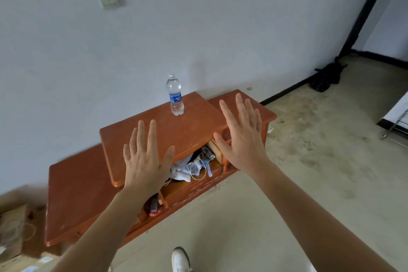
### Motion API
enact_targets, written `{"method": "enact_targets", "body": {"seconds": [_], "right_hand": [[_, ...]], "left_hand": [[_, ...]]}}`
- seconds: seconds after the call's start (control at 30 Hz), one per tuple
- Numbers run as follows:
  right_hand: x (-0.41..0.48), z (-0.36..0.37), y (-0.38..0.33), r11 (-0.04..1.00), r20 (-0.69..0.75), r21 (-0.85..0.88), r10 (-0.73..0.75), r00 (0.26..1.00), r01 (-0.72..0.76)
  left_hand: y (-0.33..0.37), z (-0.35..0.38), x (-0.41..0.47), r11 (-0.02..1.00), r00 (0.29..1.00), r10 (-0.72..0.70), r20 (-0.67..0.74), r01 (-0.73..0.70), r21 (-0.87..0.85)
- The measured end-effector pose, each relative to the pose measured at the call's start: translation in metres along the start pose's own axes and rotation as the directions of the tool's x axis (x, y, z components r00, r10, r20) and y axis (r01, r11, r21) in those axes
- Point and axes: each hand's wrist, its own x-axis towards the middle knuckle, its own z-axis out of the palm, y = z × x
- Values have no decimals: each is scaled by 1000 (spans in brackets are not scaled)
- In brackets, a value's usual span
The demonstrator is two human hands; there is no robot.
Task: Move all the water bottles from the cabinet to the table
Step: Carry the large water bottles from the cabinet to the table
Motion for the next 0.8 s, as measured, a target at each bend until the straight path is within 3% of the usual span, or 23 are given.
{"method": "enact_targets", "body": {"seconds": [0.27,0.53,0.8], "right_hand": [[163,122,5,999,134,-18,33,990,-30],[276,198,55,989,172,-12,150,974,-150],[387,298,118,981,289,158,59,956,-108]], "left_hand": [[-88,64,185,1000,992,-26,121,27,-2],[-122,114,334,998,978,-55,202,58,-6],[-133,197,423,953,909,-282,308,302,-16]]}}
